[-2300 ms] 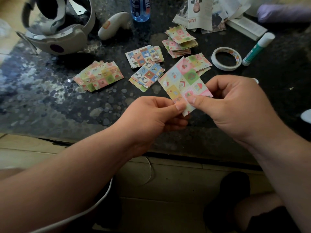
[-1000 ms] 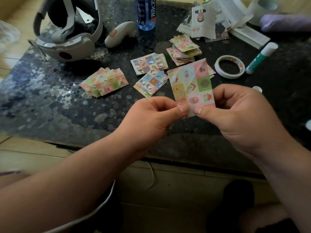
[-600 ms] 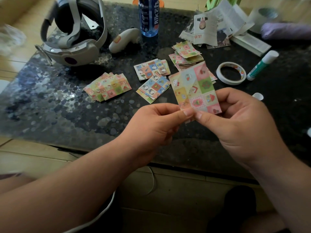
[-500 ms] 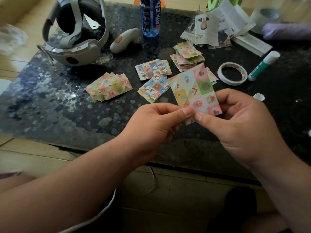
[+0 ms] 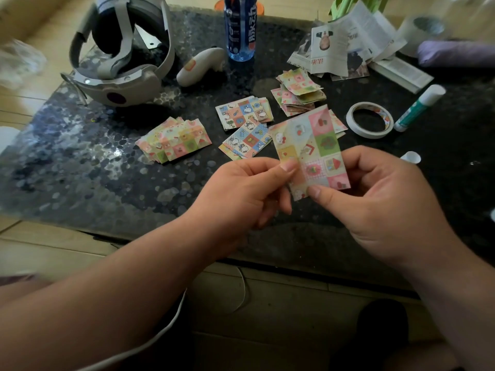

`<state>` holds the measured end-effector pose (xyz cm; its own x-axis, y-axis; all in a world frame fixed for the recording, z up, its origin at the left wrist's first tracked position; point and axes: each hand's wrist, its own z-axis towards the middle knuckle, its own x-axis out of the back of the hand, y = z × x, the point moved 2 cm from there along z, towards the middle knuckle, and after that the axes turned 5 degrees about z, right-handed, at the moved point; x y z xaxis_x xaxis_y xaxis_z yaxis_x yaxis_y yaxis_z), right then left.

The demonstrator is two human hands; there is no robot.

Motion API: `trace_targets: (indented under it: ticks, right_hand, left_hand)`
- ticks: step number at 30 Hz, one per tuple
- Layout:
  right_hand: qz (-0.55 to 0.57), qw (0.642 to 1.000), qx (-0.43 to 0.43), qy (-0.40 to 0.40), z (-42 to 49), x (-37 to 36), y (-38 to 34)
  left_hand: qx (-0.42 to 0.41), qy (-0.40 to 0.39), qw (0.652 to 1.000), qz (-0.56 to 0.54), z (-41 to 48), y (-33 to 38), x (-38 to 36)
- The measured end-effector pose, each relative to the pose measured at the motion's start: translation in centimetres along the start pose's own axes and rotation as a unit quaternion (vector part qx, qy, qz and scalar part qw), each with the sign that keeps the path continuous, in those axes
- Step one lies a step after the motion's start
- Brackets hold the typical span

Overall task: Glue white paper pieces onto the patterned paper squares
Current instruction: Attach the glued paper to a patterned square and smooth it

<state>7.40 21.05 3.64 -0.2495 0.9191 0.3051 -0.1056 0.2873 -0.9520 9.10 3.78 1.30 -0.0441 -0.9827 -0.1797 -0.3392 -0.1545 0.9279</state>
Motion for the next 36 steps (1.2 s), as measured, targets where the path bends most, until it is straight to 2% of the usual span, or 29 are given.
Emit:
trace_targets:
  ticks: [4,11,16,19,23,29,32,34,36]
  right_hand:
    - [-0.050,0.998,0.026,0.012,-0.1,0.1,0.1]
    - [-0.113,0.990,0.073,0.034,-0.2,0.2,0.0]
    - [-0.122,0.988,0.084,0.038,-0.1,0.4,0.0]
    - [-0.123,0.988,0.081,0.055,-0.1,0.4,0.0]
    - [-0.071,0.995,0.045,0.056,0.1,0.2,-0.1]
    - [-0.010,0.998,-0.022,0.049,0.3,0.3,0.2]
    - [0.129,0.987,-0.089,0.046,0.5,0.2,0.1]
    - [0.248,0.956,-0.146,0.052,0.7,0.1,0.3]
    - [0.302,0.939,-0.160,0.043,0.7,-0.1,0.4]
  left_hand:
    - [0.001,-0.006,1.000,-0.012,-0.2,-0.1,-0.1]
    - [0.031,-0.067,0.992,-0.105,-0.5,0.5,-0.3]
    - [0.058,-0.109,0.983,-0.136,-0.6,1.1,-0.1]
    - [0.066,-0.106,0.979,-0.159,-0.5,1.3,0.0]
    - [0.070,-0.069,0.982,-0.163,-0.6,1.2,0.3]
    - [0.057,-0.045,0.992,-0.103,-0.6,1.1,0.5]
    - [0.023,-0.009,1.000,-0.018,-0.5,0.8,0.7]
    - [-0.002,0.011,0.999,0.038,-0.5,0.6,0.8]
    - [-0.019,0.028,0.998,0.058,-0.6,0.4,0.7]
